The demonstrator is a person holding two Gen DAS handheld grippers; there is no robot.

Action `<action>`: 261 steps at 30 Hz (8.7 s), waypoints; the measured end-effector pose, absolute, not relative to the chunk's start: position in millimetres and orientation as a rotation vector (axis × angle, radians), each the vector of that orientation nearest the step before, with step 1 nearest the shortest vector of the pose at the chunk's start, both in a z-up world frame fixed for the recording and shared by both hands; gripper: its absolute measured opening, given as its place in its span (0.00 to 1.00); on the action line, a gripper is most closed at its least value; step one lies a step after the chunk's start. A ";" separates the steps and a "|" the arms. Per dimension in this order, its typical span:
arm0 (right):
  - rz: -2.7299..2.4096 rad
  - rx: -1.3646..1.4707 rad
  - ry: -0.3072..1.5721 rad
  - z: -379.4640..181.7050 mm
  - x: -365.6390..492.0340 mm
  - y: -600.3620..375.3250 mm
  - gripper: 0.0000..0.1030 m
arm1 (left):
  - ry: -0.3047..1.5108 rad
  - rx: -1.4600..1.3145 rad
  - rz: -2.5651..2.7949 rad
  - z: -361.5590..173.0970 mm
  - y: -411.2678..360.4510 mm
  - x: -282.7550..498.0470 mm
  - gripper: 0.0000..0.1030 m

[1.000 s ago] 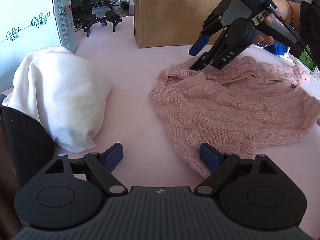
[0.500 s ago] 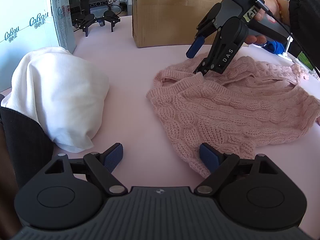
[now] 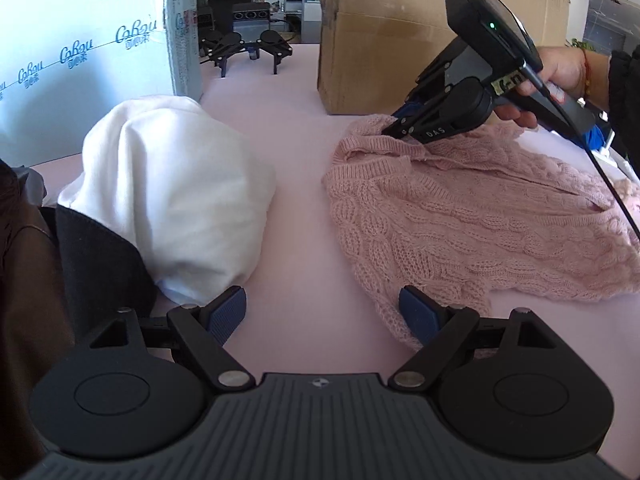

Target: Fold clothes

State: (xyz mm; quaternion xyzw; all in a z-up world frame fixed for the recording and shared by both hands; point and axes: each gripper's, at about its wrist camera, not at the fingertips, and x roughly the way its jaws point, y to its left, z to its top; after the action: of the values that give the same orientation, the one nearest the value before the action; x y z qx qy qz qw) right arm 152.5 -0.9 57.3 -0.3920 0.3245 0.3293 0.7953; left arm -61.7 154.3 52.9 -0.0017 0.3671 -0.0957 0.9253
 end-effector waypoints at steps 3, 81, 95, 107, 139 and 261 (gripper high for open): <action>0.683 -0.871 0.669 51.8 157.2 8.4 0.09 | 0.783 -0.056 -0.189 52.8 165.1 -58.2 0.80; 0.944 -1.123 0.102 13.6 -283.1 11.3 0.17 | 0.716 0.064 0.028 66.5 179.1 -203.0 0.80; 0.963 -0.903 0.190 27.9 -270.0 -0.1 0.05 | 0.720 0.042 0.025 65.0 182.3 -198.9 0.80; 0.913 0.178 0.342 125.0 -152.5 -125.6 0.05 | 0.713 0.040 0.044 76.1 179.6 -170.2 0.80; 0.229 0.646 0.697 36.5 -48.3 -254.4 0.42 | 0.905 0.142 -0.251 37.5 74.9 20.5 0.82; 0.540 -0.805 0.269 80.3 -88.4 -116.3 0.08 | 0.717 -0.186 -0.119 60.8 147.2 11.8 0.85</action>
State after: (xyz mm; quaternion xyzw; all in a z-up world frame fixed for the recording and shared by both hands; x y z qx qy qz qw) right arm -88.4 -116.3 80.3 -0.3856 0.1288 0.2587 0.8762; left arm 11.8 147.2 60.8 -0.0906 0.3501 -0.0580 0.9305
